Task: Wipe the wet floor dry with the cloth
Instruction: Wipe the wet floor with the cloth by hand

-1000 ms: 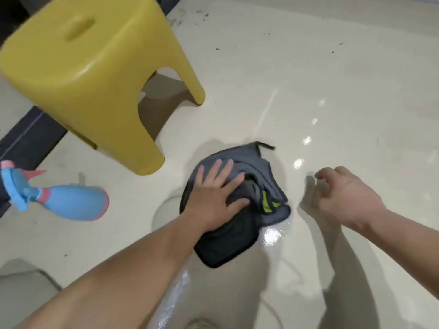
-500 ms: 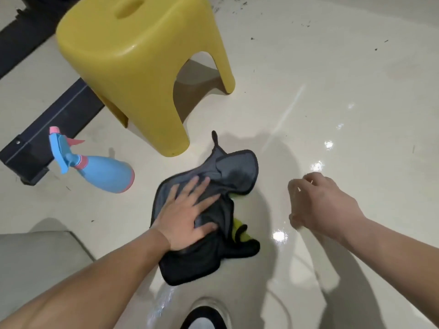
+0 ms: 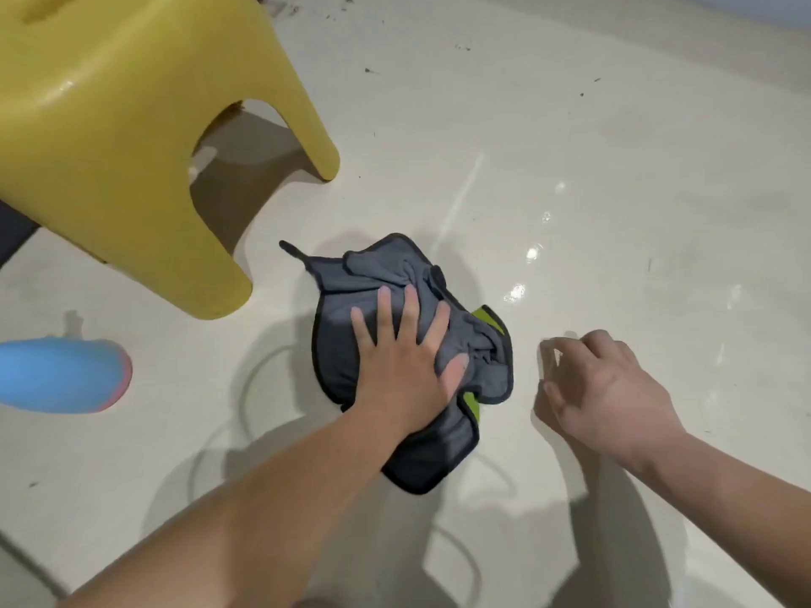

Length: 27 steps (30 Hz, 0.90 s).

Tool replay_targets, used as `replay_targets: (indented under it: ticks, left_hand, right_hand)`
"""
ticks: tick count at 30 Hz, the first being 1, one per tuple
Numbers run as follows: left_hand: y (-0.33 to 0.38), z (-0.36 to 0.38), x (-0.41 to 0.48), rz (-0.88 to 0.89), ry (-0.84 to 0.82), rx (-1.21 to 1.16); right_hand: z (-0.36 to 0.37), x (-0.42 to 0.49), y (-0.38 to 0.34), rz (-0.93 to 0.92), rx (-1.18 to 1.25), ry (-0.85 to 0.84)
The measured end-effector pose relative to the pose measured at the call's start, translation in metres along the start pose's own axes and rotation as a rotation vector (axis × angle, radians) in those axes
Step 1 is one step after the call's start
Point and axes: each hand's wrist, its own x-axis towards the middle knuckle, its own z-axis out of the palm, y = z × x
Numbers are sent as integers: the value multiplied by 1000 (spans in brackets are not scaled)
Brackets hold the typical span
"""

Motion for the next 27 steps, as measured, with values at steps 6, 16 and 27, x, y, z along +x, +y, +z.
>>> replay_targets:
  ticks: [6, 16, 27]
  left_hand:
    - [71, 43, -66, 560, 53, -26]
    - [-32, 46, -108, 895, 94, -49]
    - [-72, 28, -141, -354, -69, -37]
  right_hand:
    - [-5, -11, 39, 85, -48, -72]
    - [4, 0, -4, -187, -185, -124]
    - [16, 1, -72, -272, 7, -131]
